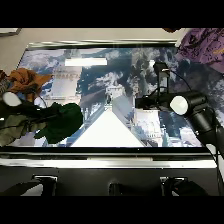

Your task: Fold the clothes and pants, and hang the long-sleeved shirts on hangers.

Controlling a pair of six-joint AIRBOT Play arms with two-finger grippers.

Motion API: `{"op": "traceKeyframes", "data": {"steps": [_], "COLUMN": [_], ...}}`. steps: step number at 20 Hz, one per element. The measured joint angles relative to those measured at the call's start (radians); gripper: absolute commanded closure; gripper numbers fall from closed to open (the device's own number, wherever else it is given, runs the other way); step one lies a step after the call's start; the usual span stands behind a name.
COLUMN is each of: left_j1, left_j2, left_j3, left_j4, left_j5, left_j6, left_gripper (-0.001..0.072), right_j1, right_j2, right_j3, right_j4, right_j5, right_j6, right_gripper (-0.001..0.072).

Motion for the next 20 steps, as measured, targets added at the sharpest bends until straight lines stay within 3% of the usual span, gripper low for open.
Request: {"op": "traceKeyframes", "data": {"steps": [4, 6, 7, 9, 10, 16, 20], "left_j1": [-0.061, -0.073, -0.077, -0.089, -0.1, -0.326, -0.535], "left_j2": [-0.116, -0.169, -0.189, -0.212, -0.218, -0.218, -0.263], "left_j3": [-0.026, -0.029, -0.026, -0.011, 0.003, 0.186, 0.283], "left_j4": [0.048, 0.066, 0.066, 0.044, 0.017, -0.352, -0.455], "left_j5": [0.17, 0.211, 0.214, 0.195, 0.181, 0.155, 0.292], "left_j6": [-0.053, -0.084, -0.092, -0.098, -0.095, -0.021, -0.099], "left_gripper": [0.0015, 0.0689, 0.0684, 0.0685, 0.0686, 0.0686, 0.0683], "right_j1": [0.0, 0.0, 0.0, 0.0, 0.0, 0.0, 0.0], "right_j2": [0.0, 0.0, 0.0, 0.0, 0.002, 0.056, 0.136], "right_j3": [0.0, 0.0, 0.0, 0.0, 0.0, 0.0, 0.0], "right_j4": [0.0, 0.0, 0.0, 0.001, 0.001, -0.03, -0.133], "right_j5": [0.0, 0.0, 0.0, 0.0, 0.0, 0.073, 0.209], "right_j6": [0.0, 0.0, 0.0, 0.0, 0.0, 0.002, 0.029], "right_gripper": [0.0678, 0.0676, 0.0673, 0.0577, 0.0567, 0.0567, 0.0558]}}
